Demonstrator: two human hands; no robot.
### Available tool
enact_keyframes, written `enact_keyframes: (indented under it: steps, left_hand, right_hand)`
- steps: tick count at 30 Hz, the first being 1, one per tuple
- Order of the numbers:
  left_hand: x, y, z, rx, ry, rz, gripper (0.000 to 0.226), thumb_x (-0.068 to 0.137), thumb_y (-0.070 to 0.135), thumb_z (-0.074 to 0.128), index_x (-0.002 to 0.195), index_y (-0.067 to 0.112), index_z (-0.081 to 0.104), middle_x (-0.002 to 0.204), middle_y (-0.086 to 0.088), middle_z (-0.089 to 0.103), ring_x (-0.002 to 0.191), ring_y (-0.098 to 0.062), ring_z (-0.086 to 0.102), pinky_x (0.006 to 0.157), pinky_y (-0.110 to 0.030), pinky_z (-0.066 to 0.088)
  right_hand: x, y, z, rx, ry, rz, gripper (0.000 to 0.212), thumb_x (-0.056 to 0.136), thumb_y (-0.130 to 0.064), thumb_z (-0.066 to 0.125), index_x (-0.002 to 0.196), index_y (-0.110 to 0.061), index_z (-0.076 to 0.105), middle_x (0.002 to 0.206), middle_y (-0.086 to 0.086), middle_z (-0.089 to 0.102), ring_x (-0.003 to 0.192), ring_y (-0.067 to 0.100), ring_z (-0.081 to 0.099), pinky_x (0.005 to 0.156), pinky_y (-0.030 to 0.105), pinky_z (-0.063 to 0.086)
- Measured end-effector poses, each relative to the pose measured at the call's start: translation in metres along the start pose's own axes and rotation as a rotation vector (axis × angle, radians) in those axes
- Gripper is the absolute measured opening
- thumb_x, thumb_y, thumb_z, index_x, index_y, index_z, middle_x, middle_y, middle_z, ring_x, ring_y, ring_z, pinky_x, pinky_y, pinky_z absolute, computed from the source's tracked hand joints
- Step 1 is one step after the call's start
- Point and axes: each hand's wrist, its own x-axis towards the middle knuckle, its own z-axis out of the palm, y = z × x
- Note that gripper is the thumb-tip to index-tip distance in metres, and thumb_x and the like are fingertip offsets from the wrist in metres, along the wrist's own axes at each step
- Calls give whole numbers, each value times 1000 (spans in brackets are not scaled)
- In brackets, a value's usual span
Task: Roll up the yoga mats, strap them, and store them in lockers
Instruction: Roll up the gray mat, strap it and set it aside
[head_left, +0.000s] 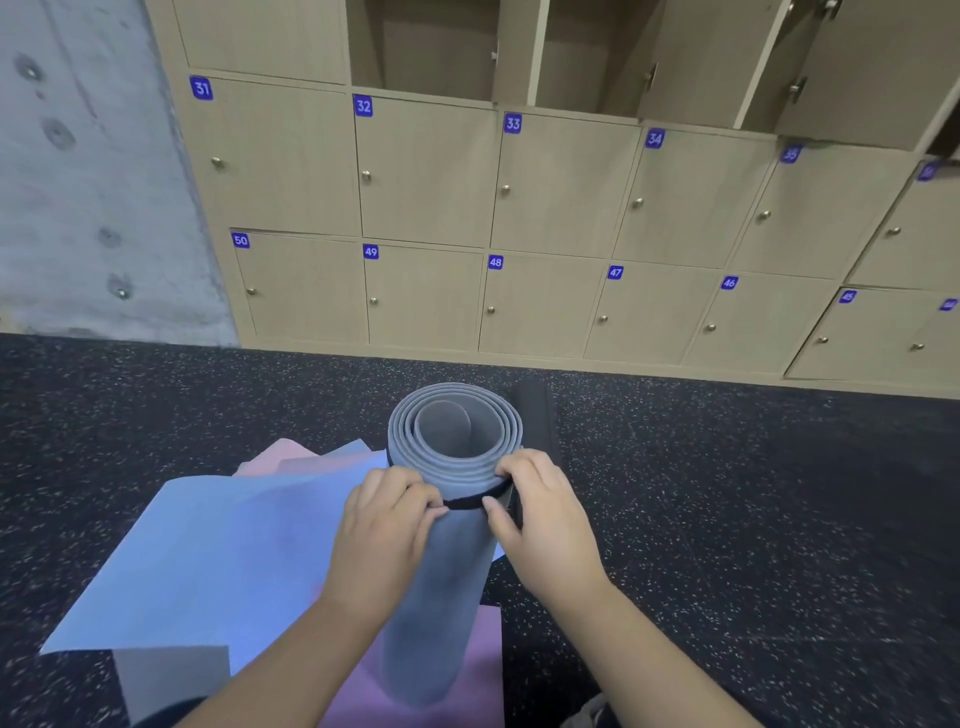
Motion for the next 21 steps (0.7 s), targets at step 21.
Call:
enact_keyframes:
  steps: [21]
  left_hand:
    - [22,17,-4,-65,-317,-123,18,83,29,48,75,21,61,72,9,62,74,-20,49,65,-31,41]
  right_hand:
    - [-17,-10,26,-210,75,-172,58,61,-8,77,109,-26,51,91,-10,58,73,12,52,62,24,50]
